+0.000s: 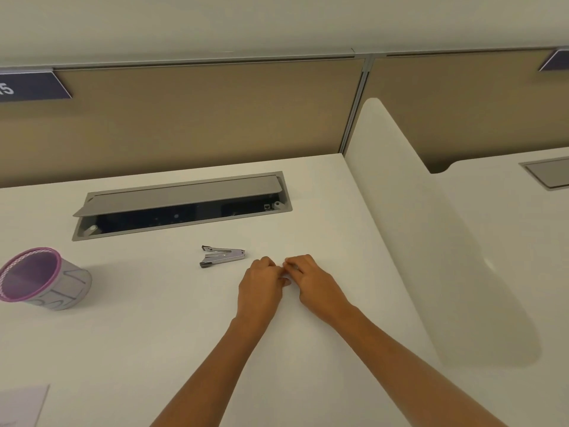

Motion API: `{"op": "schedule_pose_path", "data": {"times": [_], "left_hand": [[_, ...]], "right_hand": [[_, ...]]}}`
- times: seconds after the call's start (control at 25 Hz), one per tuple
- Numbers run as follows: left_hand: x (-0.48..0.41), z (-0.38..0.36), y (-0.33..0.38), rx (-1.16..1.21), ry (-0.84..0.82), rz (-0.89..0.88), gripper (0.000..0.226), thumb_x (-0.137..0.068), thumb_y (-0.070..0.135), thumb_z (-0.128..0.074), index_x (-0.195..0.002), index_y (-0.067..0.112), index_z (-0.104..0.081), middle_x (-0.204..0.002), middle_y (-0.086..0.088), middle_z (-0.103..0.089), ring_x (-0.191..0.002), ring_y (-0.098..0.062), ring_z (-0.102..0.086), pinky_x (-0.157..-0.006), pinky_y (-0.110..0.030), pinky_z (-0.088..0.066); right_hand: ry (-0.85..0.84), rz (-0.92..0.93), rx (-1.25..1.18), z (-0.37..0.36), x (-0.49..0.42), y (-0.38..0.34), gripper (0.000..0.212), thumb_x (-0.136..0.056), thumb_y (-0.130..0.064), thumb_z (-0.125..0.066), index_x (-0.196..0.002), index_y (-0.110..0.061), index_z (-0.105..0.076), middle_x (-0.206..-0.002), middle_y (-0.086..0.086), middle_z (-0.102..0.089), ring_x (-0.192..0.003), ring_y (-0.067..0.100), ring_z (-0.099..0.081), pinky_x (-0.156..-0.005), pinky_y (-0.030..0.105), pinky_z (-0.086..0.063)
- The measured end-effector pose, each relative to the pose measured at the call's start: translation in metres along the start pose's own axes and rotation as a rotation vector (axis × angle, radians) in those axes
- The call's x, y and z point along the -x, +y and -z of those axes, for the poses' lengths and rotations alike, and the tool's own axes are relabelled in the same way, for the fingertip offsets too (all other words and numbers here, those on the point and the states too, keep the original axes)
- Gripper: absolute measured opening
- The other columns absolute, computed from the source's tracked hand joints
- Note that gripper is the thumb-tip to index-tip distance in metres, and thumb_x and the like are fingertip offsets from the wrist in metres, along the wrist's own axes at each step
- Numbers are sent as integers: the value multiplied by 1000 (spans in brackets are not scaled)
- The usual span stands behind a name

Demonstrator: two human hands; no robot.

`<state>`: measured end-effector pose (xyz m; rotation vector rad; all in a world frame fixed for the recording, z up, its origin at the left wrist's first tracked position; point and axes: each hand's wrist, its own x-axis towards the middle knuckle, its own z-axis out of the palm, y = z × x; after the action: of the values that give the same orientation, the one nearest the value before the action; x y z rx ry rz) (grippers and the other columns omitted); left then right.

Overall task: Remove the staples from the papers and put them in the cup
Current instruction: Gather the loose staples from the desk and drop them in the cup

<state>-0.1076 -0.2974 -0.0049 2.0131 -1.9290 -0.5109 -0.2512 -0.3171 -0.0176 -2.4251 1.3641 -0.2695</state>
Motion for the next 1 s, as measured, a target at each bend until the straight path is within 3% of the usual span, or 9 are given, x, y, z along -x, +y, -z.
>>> {"op": "schedule_pose_path", "data": {"times": [0.2, 0.36, 0.56, 0.68, 0.88, 1.0], "left_hand": [[21, -4, -9, 52, 24, -43, 19, -94, 25, -57, -104, 22, -73, -98, 2, -65, -94, -17, -58, -71, -29, -48], [23, 8, -20, 248, 103, 61, 18, -89, 14, -64, -104, 16, -74, -97, 0, -70, -91, -19, -64, -80, -33, -51], [24, 8, -31, 221, 65, 103, 19, -88, 17, -66, -105, 16, -74, -100, 0, -69, -94, -20, -63, -79, -29, -49], [24, 3, -25, 169, 11, 86, 23, -90, 25, -63, -111, 20, -71, -105, 2, -66, -98, -17, -60, -80, -26, -47], [23, -1, -18, 116, 21, 83, 27, -92, 25, -60, -118, 19, -66, -107, -1, -64, -102, -20, -59, -80, -33, -51], [21, -4, -20, 87, 29, 109, 24, -94, 22, -56, -114, 17, -68, -106, -2, -65, -100, -22, -60, -78, -35, -51]], "right_hand": [[46, 58, -54, -7, 24, -2, 47, -88, 5, -48, -134, -6, -53, -134, 7, -54, -123, 20, -51, -87, 35, -55], [259, -239, -305, 1, 25, 4, 44, -86, 13, -47, -122, -5, -65, -124, 6, -61, -117, 19, -56, -104, 25, -43], [201, -201, -231, 0, 29, -6, 24, -89, -6, -62, -110, -8, -71, -106, 2, -64, -105, 19, -54, -85, 15, -42], [174, -227, -206, -5, 23, -16, 27, -87, -18, -68, -112, -9, -70, -105, 3, -61, -105, 18, -51, -83, 16, -42], [315, -460, -257, -5, 26, -24, 33, -91, -5, -60, -123, -8, -63, -112, 3, -61, -107, 19, -55, -87, 16, -42], [255, -554, -109, -4, 24, -32, 38, -90, 5, -53, -126, -3, -57, -119, 6, -55, -109, 19, -52, -84, 25, -51]]}}
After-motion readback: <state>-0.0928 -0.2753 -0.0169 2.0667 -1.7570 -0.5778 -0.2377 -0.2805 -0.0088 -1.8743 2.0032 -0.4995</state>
